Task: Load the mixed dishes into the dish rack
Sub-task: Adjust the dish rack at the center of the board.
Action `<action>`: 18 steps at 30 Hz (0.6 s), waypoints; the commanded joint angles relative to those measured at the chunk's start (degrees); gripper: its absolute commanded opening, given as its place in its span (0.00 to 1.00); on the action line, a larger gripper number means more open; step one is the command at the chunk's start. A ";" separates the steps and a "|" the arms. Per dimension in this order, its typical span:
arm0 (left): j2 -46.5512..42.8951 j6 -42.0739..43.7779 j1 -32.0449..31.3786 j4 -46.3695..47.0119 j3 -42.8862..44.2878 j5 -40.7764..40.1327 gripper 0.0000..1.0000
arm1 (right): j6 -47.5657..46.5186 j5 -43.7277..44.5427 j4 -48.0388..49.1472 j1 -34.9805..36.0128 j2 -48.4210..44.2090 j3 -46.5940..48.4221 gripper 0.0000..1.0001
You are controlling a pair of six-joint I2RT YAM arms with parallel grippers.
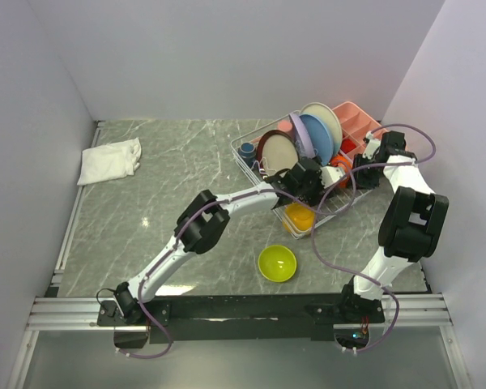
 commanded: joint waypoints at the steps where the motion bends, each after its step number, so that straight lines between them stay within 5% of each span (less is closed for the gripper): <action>1: -1.48 -0.69 2.77 -19.01 -0.24 -1.19 0.90 | 0.52 4.89 -0.86 -0.84 0.98 2.82 0.38; 14: -5.25 7.74 1.45 -30.62 -3.83 1.18 0.58 | 0.87 3.84 -1.04 -0.76 0.98 2.64 0.38; 18: -7.45 9.23 1.28 -32.82 -6.57 2.41 0.34 | 0.78 4.01 -1.30 -0.76 1.07 2.64 0.37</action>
